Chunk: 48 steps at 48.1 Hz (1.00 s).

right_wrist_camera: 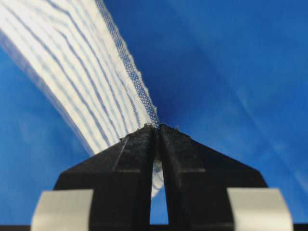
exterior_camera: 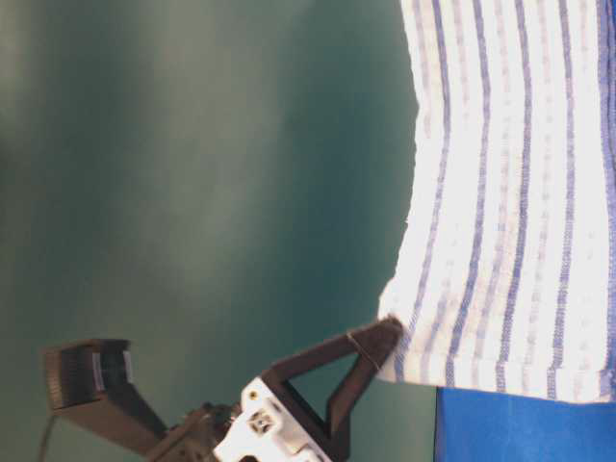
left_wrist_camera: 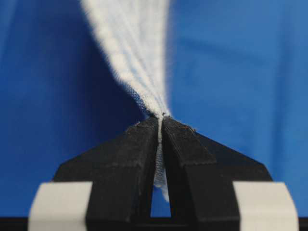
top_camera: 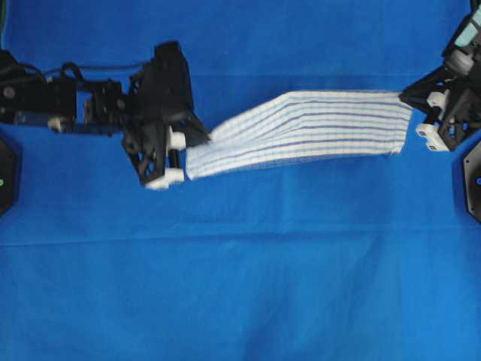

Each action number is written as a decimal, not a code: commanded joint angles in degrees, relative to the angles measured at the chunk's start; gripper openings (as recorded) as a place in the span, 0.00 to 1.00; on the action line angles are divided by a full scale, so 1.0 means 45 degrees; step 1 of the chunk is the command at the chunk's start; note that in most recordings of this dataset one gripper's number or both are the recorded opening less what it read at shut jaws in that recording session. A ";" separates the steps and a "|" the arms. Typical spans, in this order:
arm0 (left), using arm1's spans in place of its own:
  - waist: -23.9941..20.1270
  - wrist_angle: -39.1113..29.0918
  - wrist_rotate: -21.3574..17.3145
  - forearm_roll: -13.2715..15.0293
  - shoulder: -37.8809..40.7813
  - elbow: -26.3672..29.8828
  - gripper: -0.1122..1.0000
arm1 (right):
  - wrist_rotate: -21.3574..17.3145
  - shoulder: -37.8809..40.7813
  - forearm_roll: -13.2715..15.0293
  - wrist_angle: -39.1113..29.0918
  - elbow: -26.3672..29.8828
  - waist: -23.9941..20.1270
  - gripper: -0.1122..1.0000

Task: Fold the blue towel.
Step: 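Lift the strip and swing the right gripper's end toward the far side, then lay the strip down vertically, right gripper far end, left gripper near end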

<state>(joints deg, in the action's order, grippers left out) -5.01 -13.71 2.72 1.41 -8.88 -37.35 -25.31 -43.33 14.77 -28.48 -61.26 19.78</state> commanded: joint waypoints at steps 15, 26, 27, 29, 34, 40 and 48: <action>0.2285 0.2031 0.0020 0.0000 0.0723 0.1309 0.12 | 0.0059 0.2773 0.0859 0.2188 0.1836 0.1777 0.15; 0.3066 0.2520 -0.0039 0.0000 0.1738 0.2500 0.12 | 0.0156 0.4688 0.1367 0.3457 0.3125 0.2422 0.15; 0.3105 0.2559 -0.0039 0.0000 0.1855 0.2617 0.12 | 0.0156 0.4961 0.1445 0.3555 0.3359 0.2461 0.15; 0.3145 0.2559 -0.0059 0.0000 0.2051 0.2852 0.12 | 0.0176 0.5332 0.1484 0.3652 0.3652 0.2480 0.15; 0.3184 0.2559 -0.0098 0.0000 0.2578 0.3535 0.12 | 0.0215 0.6133 0.1641 0.3730 0.4434 0.2480 0.15; 0.3203 0.2559 -0.0117 -0.0020 0.3066 0.4082 0.12 | 0.0215 0.6914 0.1758 0.3730 0.5234 0.2480 0.15; 0.3184 0.2578 -0.0137 0.0000 0.3340 0.4473 0.12 | 0.0215 0.7266 0.1934 0.3730 0.5625 0.2480 0.15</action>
<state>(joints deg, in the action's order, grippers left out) 8.96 -2.64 2.20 1.32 6.94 -19.07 -24.43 -10.20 23.03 -12.13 -37.53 30.67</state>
